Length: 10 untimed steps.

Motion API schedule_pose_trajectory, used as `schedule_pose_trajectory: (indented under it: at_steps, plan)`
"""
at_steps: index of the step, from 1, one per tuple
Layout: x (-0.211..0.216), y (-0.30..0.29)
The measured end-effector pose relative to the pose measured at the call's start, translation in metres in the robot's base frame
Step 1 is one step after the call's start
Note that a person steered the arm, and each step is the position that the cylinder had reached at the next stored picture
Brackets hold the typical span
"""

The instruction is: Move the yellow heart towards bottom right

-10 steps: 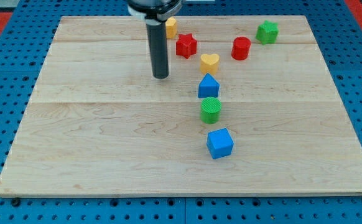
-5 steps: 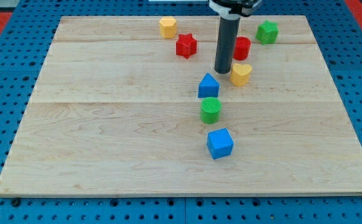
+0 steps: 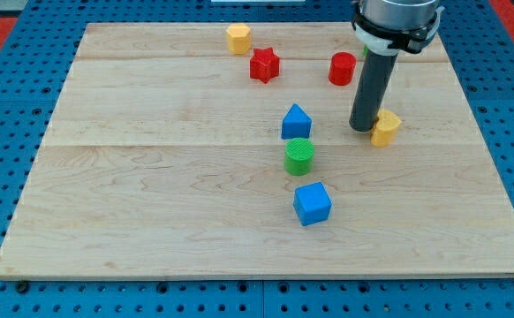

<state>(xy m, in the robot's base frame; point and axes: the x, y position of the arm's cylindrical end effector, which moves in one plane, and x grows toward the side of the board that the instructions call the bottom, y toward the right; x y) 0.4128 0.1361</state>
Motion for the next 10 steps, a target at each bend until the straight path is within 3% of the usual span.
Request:
schedule_pose_trajectory:
  at_steps: [1, 2, 3, 4, 6, 7, 8, 10]
  plan:
    - [0.000, 0.000]
    - [-0.029, 0.001]
    - [-0.018, 0.053]
    - [0.034, 0.023]
    - [-0.011, -0.019]
    - [0.033, -0.043]
    - [0.084, -0.014]
    - [0.088, -0.002]
